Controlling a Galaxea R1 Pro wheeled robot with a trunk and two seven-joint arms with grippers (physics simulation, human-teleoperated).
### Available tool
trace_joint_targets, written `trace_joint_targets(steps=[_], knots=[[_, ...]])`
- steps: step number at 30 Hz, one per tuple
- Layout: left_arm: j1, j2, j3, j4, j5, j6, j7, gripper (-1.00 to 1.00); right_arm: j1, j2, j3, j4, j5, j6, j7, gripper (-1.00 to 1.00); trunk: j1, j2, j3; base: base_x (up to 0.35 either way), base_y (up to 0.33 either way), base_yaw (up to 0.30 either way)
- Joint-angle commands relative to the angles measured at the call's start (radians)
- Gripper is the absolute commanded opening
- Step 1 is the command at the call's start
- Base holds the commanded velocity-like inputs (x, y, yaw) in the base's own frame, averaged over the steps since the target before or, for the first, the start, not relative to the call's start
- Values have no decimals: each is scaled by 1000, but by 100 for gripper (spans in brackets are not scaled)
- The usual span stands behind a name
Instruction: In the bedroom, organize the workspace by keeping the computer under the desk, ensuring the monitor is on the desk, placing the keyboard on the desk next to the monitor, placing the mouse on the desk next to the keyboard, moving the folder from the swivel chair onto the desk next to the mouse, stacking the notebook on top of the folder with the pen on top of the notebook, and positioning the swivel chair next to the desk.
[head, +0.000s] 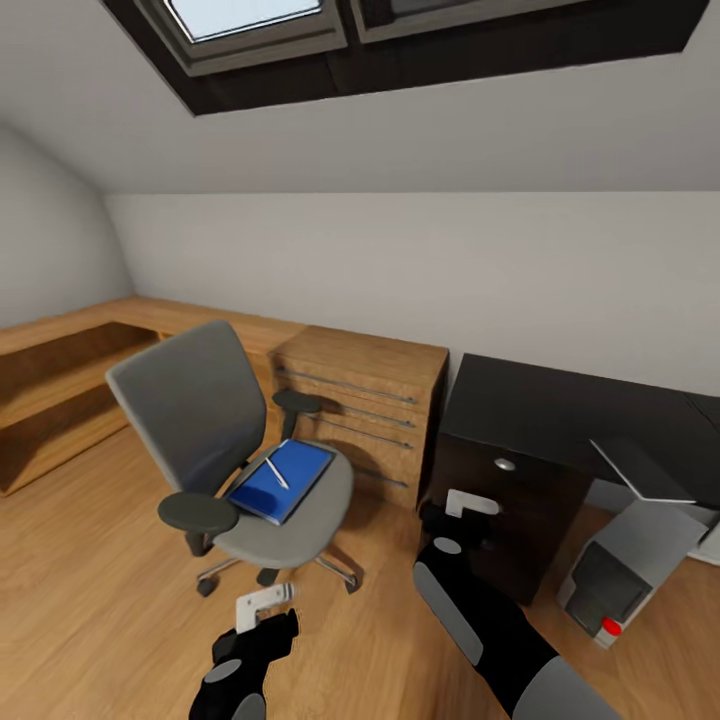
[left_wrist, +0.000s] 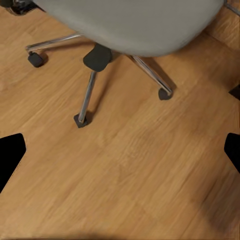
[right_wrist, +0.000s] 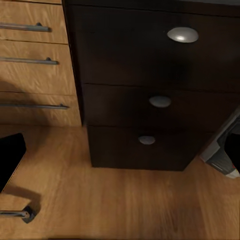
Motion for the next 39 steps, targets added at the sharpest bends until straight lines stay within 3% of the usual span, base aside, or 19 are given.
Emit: trace_joint_targets(steps=[1,3,6,8,10,14,20,23,28,30,31,36,39], knots=[[-1,1,0,-1,6,3,8,100,-1,0,2,-1,-3,9,-6,100,0,-1,-1,-2,0,275],[-1,2,4,-1,6,3,8,100,-1,0,2,0,-4,9,-6,100,0,-1,-1,-1,0,275],[-1,4,39,-1,6,1,4,100,-1,0,3,0,-4,8,-5,100,0,-1,-1,0,0,275],[-1,5,104,0,7,-6,2,100,-1,-1,4,2,-4,8,-4,100,0,-1,-1,0,0,275],[-1,4,216,-2,7,-16,0,100,-1,-2,4,8,-4,9,20,100,0,-1,-1,0,0,276],[-1,7,303,-25,6,-17,-2,100,-1,-6,1,11,-6,12,138,100,0,-1,-1,0,0,276],[-1,21,344,-56,1,-8,-3,100,-1,-8,1,12,-8,22,237,100,0,-1,-1,0,0,276],[-1,62,364,-74,3,-5,-3,100,-1,-13,-1,10,-11,64,315,100,0,-1,-1,0,0,276],[-1,85,381,-85,5,-2,-2,100,-1,-24,-4,3,-14,127,410,100,0,-1,-1,0,0,262],[-1,89,421,-86,8,0,-3,100,-1,-33,-5,-10,-15,143,439,100,0,-1,-1,0,0,102],[-1,96,463,-87,9,10,-4,100,-1,-55,-7,-91,-36,243,451,100,0,-1,-1,0,0,9],[-1,93,470,-122,8,5,0,100,-1,-89,-22,-142,-84,279,452,100,0,-1,-1,0,0,9],[-1,93,471,-131,7,5,1,100,-1,-95,-28,-150,-100,284,452,100,0,-1,-1,0,0,132]])
